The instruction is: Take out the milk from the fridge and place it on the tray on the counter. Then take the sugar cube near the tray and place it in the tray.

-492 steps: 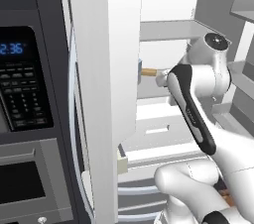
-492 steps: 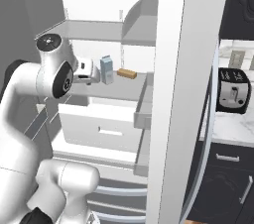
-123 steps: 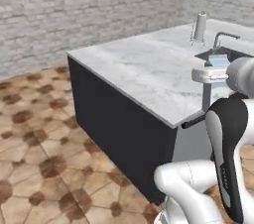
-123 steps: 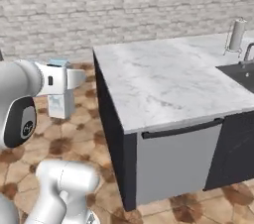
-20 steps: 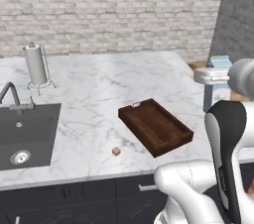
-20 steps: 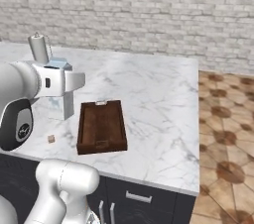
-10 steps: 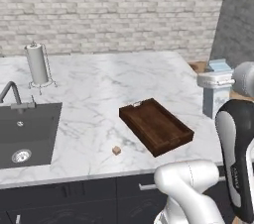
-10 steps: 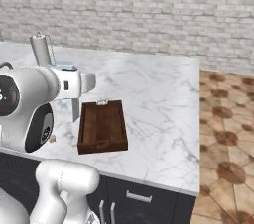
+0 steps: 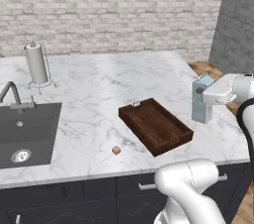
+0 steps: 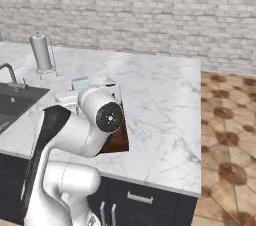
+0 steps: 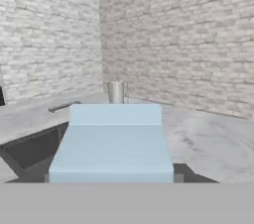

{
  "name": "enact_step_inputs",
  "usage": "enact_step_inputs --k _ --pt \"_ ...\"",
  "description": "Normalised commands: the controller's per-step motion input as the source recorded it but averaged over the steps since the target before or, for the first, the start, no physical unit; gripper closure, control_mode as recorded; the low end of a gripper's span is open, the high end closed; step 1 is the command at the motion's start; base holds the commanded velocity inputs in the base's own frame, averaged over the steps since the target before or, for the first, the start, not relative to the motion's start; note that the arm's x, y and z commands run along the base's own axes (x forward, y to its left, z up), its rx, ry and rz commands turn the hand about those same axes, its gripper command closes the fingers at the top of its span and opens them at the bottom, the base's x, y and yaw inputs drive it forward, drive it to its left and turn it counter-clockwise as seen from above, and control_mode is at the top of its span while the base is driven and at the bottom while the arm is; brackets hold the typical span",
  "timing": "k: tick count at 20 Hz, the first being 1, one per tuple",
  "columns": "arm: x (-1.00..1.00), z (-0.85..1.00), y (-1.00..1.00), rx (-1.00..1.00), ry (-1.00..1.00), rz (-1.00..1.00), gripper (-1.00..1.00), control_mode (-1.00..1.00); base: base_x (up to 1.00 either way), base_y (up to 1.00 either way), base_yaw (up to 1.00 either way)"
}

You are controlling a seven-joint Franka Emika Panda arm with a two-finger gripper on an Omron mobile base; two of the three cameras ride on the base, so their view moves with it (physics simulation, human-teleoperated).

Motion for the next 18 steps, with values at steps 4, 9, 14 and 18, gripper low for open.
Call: enact_step_inputs --k 4,9,14,18 --pt "0.99 -0.62 -0.01 0.05 0.0 0.59 1.0 -1.0 0.0 0.0 0.0" --pt "1.0 -0.42 0.0 0.09 0.13 0.55 1.0 -1.0 0.0 0.0 0.0" --pt "0.91 -0.23 0.0 0.01 0.15 0.28 1.0 -1.0 0.0 0.0 0.0" --pt "0.51 -0.13 0.0 0.0 0.01 0.04 1.0 -1.0 0.0 0.0 0.0"
